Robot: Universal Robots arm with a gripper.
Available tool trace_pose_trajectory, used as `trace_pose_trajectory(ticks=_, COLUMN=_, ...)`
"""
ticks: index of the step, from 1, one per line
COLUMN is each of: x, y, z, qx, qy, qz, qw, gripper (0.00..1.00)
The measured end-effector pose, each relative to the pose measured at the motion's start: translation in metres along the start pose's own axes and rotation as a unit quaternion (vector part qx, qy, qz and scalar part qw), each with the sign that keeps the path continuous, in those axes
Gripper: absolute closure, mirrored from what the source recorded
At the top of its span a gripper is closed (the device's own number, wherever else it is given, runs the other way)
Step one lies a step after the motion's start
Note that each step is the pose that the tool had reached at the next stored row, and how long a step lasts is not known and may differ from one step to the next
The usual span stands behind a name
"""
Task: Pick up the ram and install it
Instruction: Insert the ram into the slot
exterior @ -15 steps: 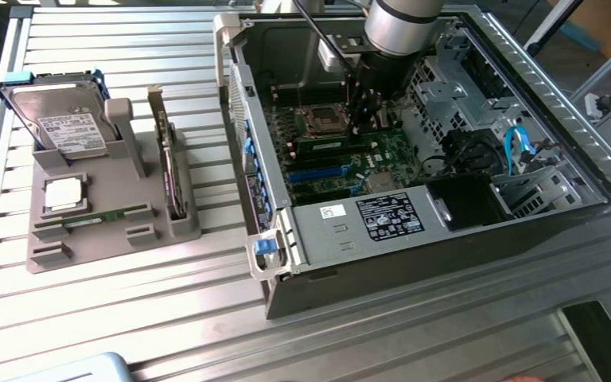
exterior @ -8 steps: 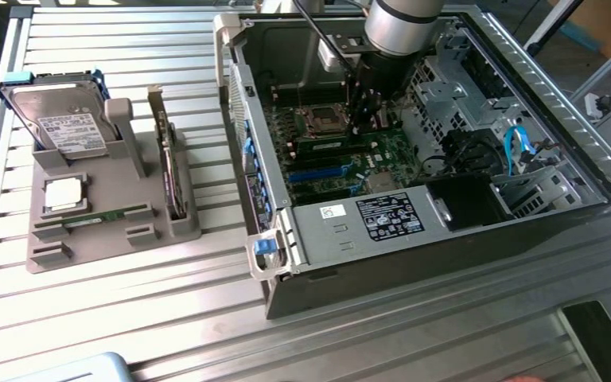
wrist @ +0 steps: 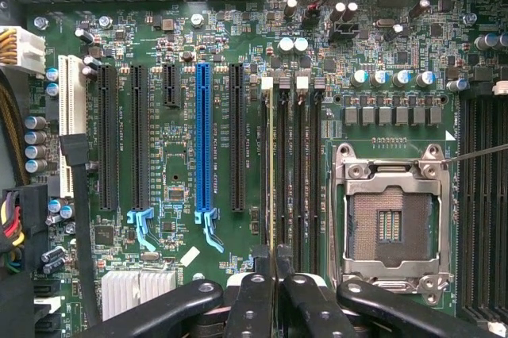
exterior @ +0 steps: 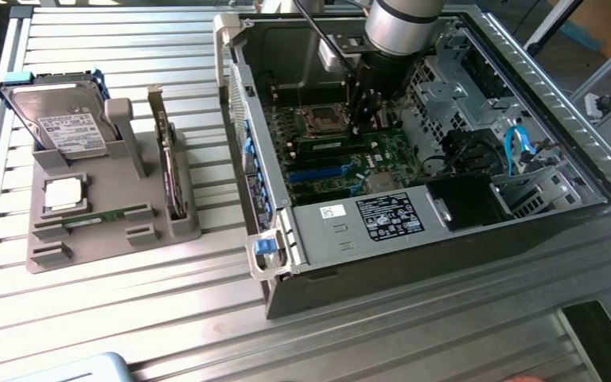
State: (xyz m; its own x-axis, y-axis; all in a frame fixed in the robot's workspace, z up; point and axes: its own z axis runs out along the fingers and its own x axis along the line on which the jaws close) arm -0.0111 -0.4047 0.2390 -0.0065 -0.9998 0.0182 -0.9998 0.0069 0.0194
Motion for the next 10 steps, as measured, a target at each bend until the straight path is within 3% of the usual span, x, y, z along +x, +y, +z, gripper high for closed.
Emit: trace_pose_trajectory(ticks=10, x=0.0004, y=-0.0002, z=0.0011, qx=0.0000, qy=0.0000, qz=0.000, qw=1.0000, gripper=0.88)
